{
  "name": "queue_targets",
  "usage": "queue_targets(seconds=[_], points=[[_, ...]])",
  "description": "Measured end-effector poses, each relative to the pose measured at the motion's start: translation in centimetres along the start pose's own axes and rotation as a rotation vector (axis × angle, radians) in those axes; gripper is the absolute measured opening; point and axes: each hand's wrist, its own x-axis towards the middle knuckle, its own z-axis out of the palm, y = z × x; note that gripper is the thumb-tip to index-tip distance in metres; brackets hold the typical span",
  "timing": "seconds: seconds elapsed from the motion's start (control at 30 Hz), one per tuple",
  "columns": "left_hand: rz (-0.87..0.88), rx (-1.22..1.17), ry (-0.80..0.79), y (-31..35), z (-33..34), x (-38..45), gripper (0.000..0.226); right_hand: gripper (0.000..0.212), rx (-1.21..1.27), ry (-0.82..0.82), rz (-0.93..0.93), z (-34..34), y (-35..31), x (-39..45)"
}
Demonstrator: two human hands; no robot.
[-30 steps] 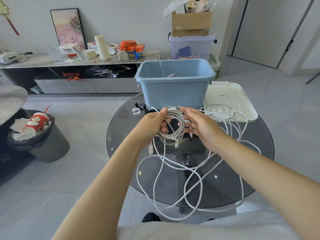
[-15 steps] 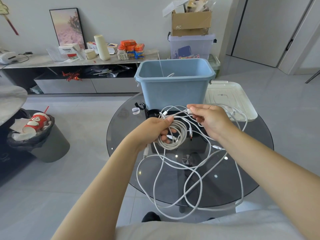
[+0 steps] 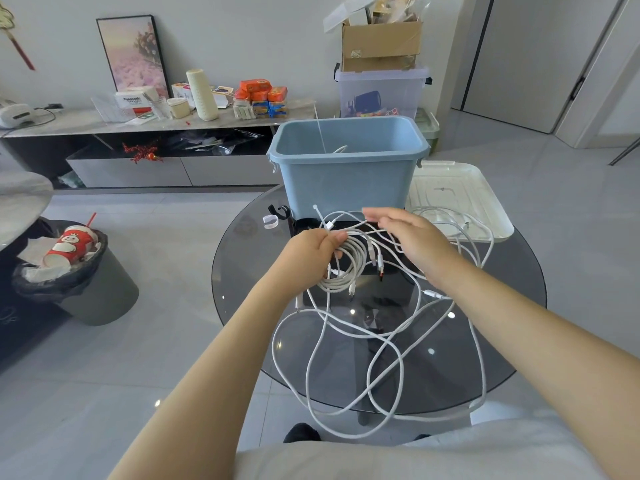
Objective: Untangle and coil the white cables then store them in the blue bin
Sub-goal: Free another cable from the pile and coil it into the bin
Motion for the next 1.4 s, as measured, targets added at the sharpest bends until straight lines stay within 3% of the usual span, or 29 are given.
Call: queue_targets(seconds=[0.13,0.23,0.4,0.57,0.67,0.8,1.0,1.1,1.2,1.3,1.4], points=[[0.025,0.056,-0.004,0.7,0.2,0.0,0.041,0.033,-0.433,-0.184,-0.32,1.1,0.0,-0.4],[0.031,0.057,0.002,0.8,0.3,-0.1,0.041,0.031,-0.5,-0.285,-0.178,1.8,0.7,-0.6],[0.013,-0.024,0.069,0.9,0.7,-0.6,0.044,0.026,-0.539,-0.209,-0.184,2.5,0.2,-0.6],[0.037,0.036,0.183,1.1,1.5,-0.5,0.03,0.014,-0.557,-0.108,-0.198,3.3,0.0,-0.8],[0.055,0.019,0.234,1.2,1.4,-0.6,0.028,0.016,-0.516,-0.11,-0.18,3.4,-0.4,-1.0],[0.017,-0.077,0.243,1.2,0.9,-0.5,0.029,0.036,-0.374,-0.18,-0.126,3.3,-0.6,-1.1],[-0.032,-0.264,0.226,1.3,1.2,-0.2,0.032,0.022,-0.425,-0.107,-0.151,3.3,-0.2,-0.8],[-0.027,-0.393,0.096,1.2,1.3,-0.5,0.023,0.023,-0.419,-0.094,-0.12,3.0,0.1,-0.6],[-0.038,-0.461,0.115,1.3,1.4,-0.6,0.018,0.026,-0.457,-0.023,-0.162,3.1,0.5,-0.6],[-0.09,-0.589,0.148,1.7,1.2,-0.5,0.023,0.021,-0.28,0.017,-0.142,3.3,0.0,-0.8],[-0.065,-0.532,0.148,1.5,0.9,-0.7,0.023,0.016,0.01,-0.121,0.003,2.9,0.2,-0.6]])
